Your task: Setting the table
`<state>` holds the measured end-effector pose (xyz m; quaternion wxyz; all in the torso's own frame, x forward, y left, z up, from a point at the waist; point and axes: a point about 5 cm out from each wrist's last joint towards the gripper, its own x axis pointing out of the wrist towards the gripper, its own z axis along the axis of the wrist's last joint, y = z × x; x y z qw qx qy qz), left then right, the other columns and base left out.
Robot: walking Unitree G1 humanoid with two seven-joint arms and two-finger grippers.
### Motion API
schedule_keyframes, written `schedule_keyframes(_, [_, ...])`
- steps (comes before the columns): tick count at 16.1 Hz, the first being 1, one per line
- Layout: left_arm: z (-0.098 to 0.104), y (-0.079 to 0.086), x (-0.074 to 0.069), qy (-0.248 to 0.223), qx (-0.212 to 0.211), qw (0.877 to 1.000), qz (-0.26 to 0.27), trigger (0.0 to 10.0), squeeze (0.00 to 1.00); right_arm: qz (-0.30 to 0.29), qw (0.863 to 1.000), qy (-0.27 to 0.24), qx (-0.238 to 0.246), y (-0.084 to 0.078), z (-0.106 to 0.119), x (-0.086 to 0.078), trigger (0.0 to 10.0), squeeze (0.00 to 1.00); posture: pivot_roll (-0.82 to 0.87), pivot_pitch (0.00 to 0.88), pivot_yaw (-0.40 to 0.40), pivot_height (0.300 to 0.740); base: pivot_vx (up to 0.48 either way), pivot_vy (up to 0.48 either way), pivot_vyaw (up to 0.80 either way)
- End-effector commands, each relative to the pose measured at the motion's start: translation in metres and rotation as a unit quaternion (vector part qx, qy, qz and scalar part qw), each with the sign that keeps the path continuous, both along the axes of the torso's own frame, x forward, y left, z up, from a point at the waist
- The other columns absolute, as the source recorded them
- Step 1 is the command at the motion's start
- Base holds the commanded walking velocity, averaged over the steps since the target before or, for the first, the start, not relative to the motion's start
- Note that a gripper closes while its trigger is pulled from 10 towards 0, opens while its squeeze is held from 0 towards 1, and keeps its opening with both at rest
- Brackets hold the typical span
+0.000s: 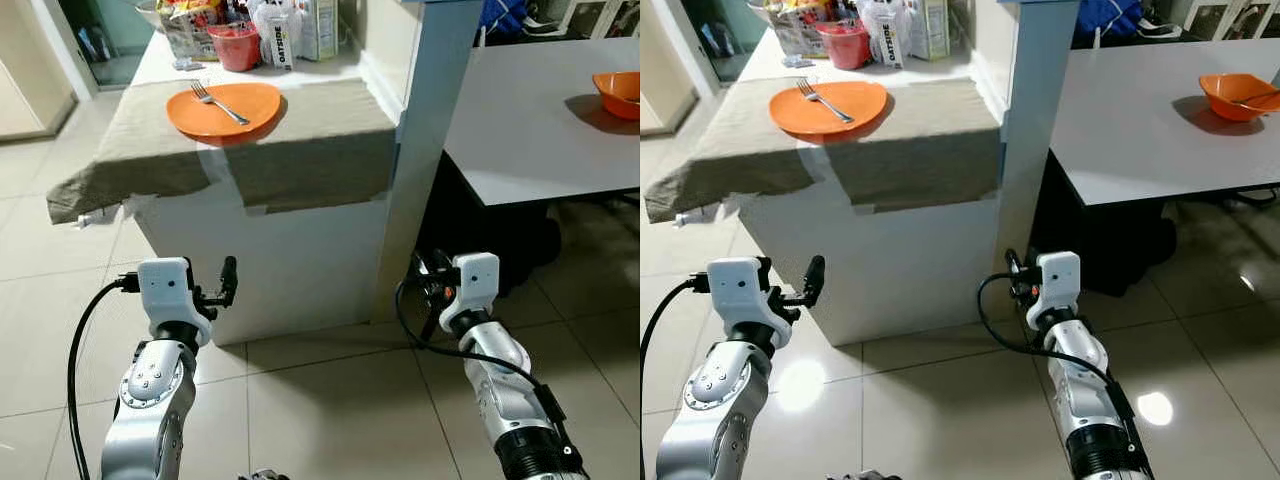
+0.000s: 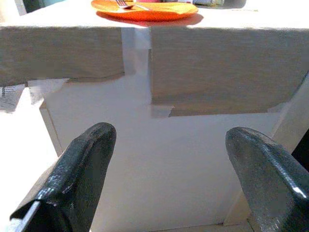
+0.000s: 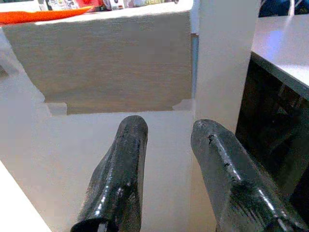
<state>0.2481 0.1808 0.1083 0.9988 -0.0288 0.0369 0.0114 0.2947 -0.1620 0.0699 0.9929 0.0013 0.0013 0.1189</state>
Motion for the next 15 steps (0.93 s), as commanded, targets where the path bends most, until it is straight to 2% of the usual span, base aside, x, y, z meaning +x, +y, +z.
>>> schedule_keyframes(1, [0.004,0.000,0.001,-0.009,0.005,1.000,0.003,10.0,0.00,0.007,1.000,-0.007,-0.008,0.003,0.003,0.003,10.0,0.00,-0.11,0.000,0.056,0.740,0.240,0.000,0.00])
schedule_keyframes(8, [0.007,-0.004,0.005,-0.020,0.001,1.000,0.013,10.0,0.00,0.009,0.999,-0.028,-0.022,0.007,0.012,0.008,10.0,0.00,-0.11,0.000,0.049,0.740,0.363,0.254,0.00])
schedule_keyframes(9, [0.008,-0.005,0.005,-0.022,0.000,1.000,0.013,10.0,0.00,0.011,0.999,-0.040,-0.024,0.007,0.014,0.007,10.0,0.00,-0.11,0.000,0.049,0.740,0.379,0.296,0.00])
schedule_keyframes(10, [0.010,-0.006,0.006,-0.030,0.000,0.999,0.011,10.0,0.00,0.006,0.994,-0.102,-0.029,0.007,0.032,0.007,10.0,0.00,-0.12,0.000,0.047,0.740,0.379,0.292,0.00])
schedule_keyframes(15, [0.021,-0.007,0.012,-0.053,0.007,0.999,0.005,10.0,0.00,-0.019,0.990,-0.136,-0.028,0.006,0.048,0.015,10.0,0.00,-0.11,0.000,0.049,0.740,0.378,0.295,0.00])
